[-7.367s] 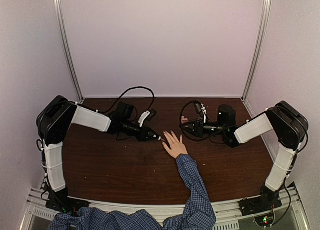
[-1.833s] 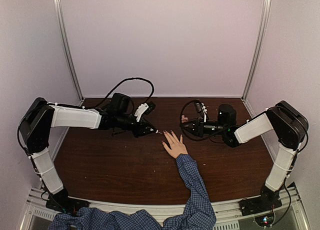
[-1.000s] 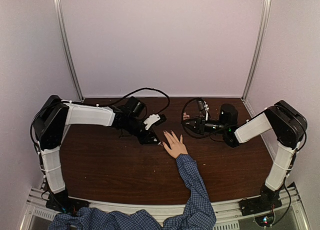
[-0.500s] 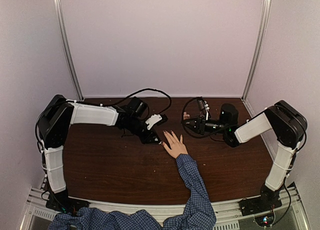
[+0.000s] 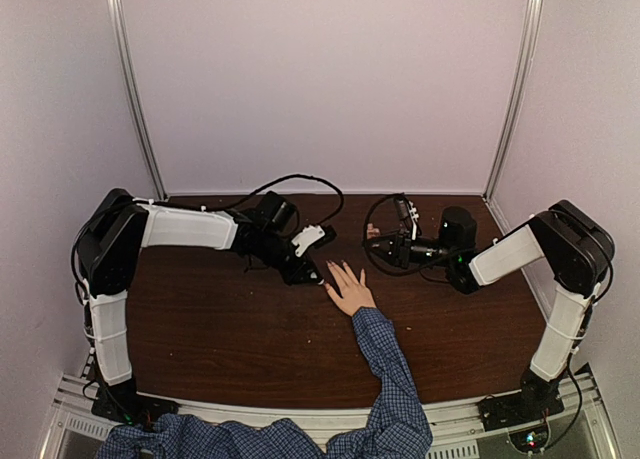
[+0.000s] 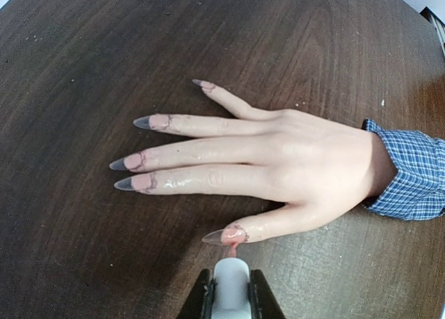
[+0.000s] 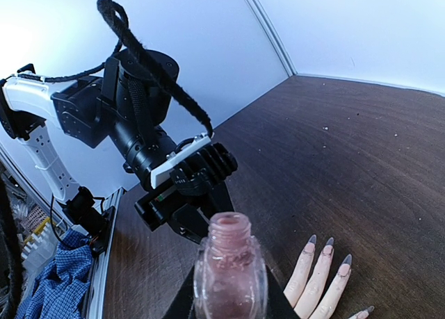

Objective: Paint the nails
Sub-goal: Paint the nail with the hand.

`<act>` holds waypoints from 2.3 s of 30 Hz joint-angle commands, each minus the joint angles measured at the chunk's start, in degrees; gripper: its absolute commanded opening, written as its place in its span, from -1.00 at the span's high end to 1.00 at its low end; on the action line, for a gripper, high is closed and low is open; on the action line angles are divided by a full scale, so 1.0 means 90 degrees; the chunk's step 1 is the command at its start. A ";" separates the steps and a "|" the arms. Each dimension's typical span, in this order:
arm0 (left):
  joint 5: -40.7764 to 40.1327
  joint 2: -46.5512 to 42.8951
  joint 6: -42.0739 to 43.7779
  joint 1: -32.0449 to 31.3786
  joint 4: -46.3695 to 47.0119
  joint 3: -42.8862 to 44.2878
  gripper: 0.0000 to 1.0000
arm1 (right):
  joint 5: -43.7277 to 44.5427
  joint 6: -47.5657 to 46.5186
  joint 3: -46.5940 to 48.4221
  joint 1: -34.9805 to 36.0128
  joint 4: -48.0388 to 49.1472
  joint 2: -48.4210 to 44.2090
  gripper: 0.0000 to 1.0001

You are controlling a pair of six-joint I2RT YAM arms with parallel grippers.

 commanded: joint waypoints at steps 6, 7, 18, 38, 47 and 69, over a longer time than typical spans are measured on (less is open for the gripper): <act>0.0069 0.0100 -0.0114 0.0132 0.0212 0.0208 1.00 | -0.0101 0.0071 -0.0007 -0.0046 0.0256 0.0092 1.00; 0.0066 0.0107 -0.0120 0.0140 0.0221 0.0209 1.00 | -0.0098 0.0075 -0.0007 -0.0049 0.0257 0.0092 1.00; -0.0017 0.0123 -0.0301 0.0227 0.0389 0.0218 1.00 | -0.0100 0.0080 -0.0007 -0.0044 0.0250 0.0102 1.00; 0.0122 -0.0499 -0.0400 0.0179 0.0417 -0.0113 1.00 | -0.0104 0.0086 -0.0027 -0.0044 0.0279 0.0082 1.00; 0.0293 -0.0324 -0.0423 0.0077 0.0396 -0.0099 1.00 | -0.0120 0.0094 -0.0036 -0.0044 0.0326 0.0085 1.00; 0.0236 0.0094 -0.0500 0.0055 0.0306 0.0110 1.00 | -0.0111 0.0088 -0.0036 -0.0044 0.0313 0.0092 1.00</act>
